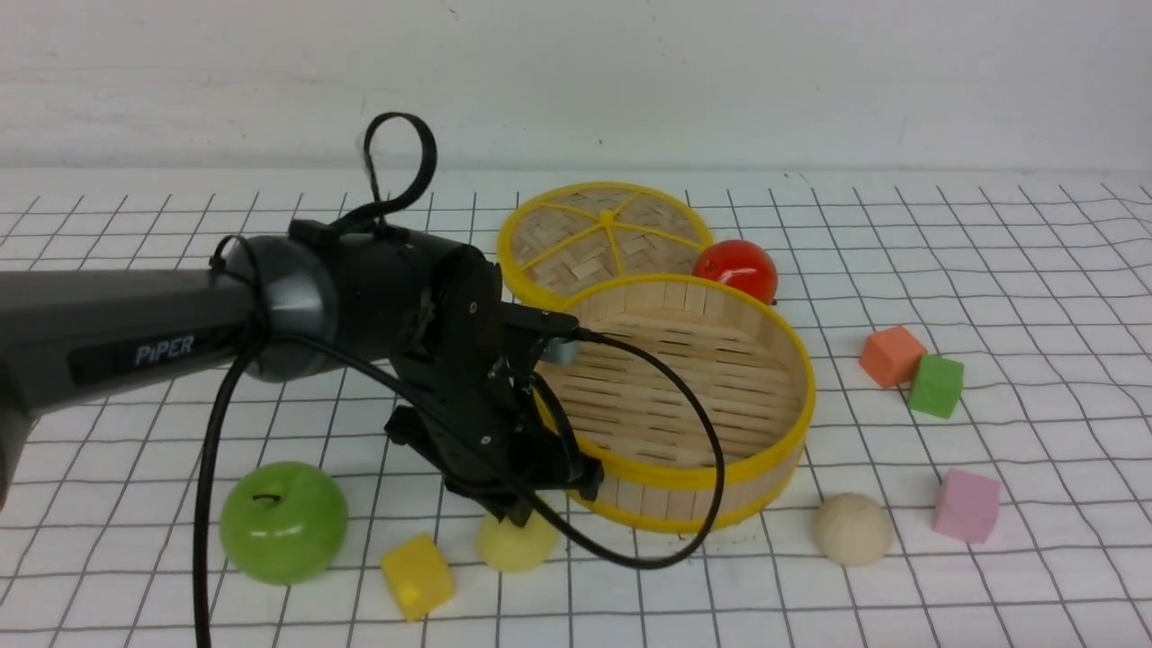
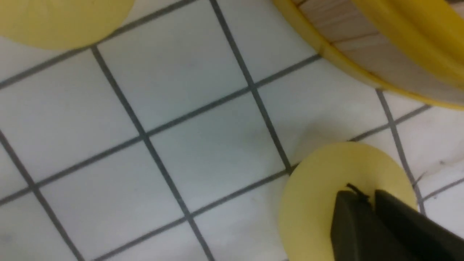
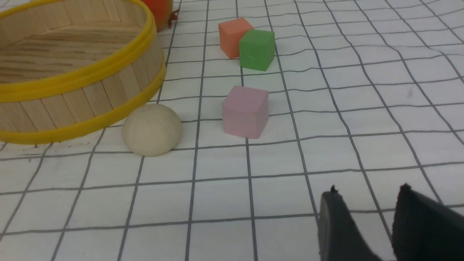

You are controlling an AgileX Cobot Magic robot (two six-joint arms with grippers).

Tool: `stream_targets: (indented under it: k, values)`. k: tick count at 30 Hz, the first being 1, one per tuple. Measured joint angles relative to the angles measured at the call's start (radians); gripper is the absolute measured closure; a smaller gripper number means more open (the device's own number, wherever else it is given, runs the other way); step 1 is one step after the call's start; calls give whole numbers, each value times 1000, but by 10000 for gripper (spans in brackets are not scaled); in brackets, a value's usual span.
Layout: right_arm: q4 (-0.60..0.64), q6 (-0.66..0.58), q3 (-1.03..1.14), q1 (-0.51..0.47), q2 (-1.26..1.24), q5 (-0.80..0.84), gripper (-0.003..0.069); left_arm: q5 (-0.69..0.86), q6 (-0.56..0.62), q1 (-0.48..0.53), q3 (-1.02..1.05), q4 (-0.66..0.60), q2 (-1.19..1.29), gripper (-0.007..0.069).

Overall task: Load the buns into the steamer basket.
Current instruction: Use the left arm to grab a steamed stuffed bun, then use the left arm to put the steamed stuffed bun into the steamer

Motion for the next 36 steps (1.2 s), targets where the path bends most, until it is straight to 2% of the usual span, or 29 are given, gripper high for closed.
stream_targets:
  k: [7,12,16,23,27,28,29,30,32,34,36]
  values:
    - [0,0,0,0,0,0,420,132,-18,-30,-26,8,-115,638]
    - [0,0,0,0,0,0,420,77,-19,-91,-141,-2,-184,638]
    - [0,0,0,0,0,0,420,19,-10,-96,-262,-4,-111,638]
    - [0,0,0,0,0,0,420,23,-3,-96,-403,1,93,618]
    - [0,0,0,0,0,0,420,50,-3,-91,-476,7,210,506]
    - [0,0,0,0,0,0,420,55,-3,-89,-490,7,222,459]
    - [0,0,0,0,0,0,420,56,-3,-89,-492,9,225,450]
    - [0,0,0,0,0,0,420,62,-3,-87,-507,11,228,381]
    - [0,0,0,0,0,0,420,76,-3,-87,-522,12,223,320]
    - [0,0,0,0,0,0,420,127,-3,-87,-551,12,195,221]
    - [0,0,0,0,0,0,420,161,-3,-87,-562,14,170,188]
